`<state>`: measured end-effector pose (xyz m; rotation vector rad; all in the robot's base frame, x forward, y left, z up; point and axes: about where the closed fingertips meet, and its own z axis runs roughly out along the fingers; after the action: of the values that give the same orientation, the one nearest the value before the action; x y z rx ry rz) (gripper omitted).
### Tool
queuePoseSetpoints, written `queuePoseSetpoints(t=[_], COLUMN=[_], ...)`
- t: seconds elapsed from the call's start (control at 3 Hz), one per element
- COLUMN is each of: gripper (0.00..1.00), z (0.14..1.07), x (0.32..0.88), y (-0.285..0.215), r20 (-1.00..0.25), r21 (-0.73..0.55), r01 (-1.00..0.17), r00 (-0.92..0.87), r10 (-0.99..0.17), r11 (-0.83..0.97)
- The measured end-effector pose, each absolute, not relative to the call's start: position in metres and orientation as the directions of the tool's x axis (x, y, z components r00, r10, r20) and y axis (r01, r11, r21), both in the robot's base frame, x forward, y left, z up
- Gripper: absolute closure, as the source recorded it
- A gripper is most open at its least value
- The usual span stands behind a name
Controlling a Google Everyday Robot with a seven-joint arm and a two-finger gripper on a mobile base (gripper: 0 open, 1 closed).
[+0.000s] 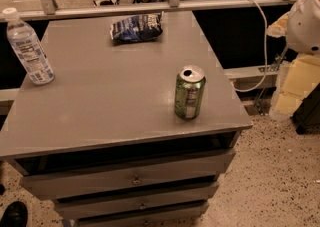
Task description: Knock green can over
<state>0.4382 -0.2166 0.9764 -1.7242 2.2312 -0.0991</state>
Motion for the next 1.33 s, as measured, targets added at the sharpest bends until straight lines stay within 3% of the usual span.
queuePoseSetpoints(t=[0.67,1.33], gripper=[0.00,0.00], z=[0.973,0.909], x=[0.440,0.473], y=[-0.212,-0.191], r20=[-0.281,-0.608], r21=[-0.240,-0.150], r01=[-0.933,-0.948], r00=[-0.197,-0.135], r10=[-0.939,-0.782], r11=[0.268,0.280])
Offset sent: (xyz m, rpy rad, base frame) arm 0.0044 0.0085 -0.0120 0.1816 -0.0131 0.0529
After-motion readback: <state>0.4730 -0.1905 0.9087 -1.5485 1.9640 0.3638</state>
